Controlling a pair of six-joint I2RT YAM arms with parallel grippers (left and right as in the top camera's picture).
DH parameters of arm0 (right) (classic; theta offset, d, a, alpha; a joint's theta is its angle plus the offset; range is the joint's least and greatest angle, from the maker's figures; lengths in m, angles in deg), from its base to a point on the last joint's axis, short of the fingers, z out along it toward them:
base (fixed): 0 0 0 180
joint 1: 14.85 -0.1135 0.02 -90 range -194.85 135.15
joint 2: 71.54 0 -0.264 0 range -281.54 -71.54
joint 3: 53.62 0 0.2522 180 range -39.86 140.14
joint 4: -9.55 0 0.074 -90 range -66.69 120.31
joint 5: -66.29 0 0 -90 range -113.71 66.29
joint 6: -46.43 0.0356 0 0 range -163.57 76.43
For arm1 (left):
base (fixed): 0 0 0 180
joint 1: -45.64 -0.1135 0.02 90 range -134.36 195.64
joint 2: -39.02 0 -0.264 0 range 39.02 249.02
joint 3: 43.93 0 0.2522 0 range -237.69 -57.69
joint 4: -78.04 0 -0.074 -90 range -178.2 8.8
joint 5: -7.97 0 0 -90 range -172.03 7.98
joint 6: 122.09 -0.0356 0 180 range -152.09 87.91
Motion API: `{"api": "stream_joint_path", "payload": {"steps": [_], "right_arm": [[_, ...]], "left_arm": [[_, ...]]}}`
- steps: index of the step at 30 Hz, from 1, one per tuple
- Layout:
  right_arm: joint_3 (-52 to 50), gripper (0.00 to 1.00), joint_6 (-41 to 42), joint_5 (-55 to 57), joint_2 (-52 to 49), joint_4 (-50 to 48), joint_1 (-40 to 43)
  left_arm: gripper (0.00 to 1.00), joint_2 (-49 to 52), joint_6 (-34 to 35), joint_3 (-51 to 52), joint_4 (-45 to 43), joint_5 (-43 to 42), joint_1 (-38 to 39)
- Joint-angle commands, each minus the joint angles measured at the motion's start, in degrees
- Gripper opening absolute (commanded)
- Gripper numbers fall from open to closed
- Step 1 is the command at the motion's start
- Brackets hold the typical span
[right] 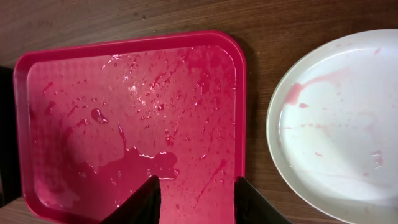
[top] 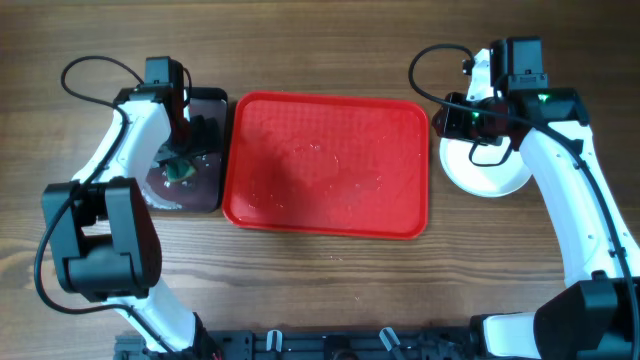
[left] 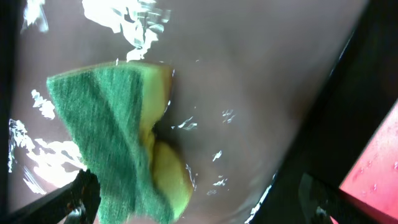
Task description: Clean dirty plates on tray and stack at the side
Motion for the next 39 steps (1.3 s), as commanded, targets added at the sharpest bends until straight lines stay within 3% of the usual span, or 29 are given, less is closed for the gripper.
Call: {"api": "stream_joint_path", "payload": {"steps": [1,6,16,18,19,32,39], "right_arm": [[1.18,0.39,-0.7,0.48,2.19,-0.37,-0.13],[1.2,0.39,-1.75,-0.83,7.89,-0.22,-0.13],[1.18,0.49,-3.43,-1.03,24.04,1.16,-0.13],[1.18,0.63,-3.39,-1.01,27.8,1.99,-0.13],[1.18,1.0,-3.43,-0.98,31.04,3.3,-0.13],[1.03,1.0,-3.58,-0.72,37.22,4.66,-0.13],[-3.08,1.0,-7.15,-0.63,39.52,-2.95,-0.15]], "left_arm": [[1.0,-4.33,0.55,-7.67,4.61,0.92,0.35],[1.0,-12.24,0.57,-15.63,10.12,-0.63,1.99],[1.0,-21.92,0.74,-16.0,10.34,-4.22,4.79],[1.0,-21.86,0.74,-16.0,10.34,-4.22,4.76],[1.0,-21.73,0.72,-16.0,10.34,-4.22,4.79],[1.0,-21.64,0.72,-16.0,10.34,-4.22,4.79],[1.0,-21.64,0.72,-16.0,10.34,-4.22,4.79]]}}
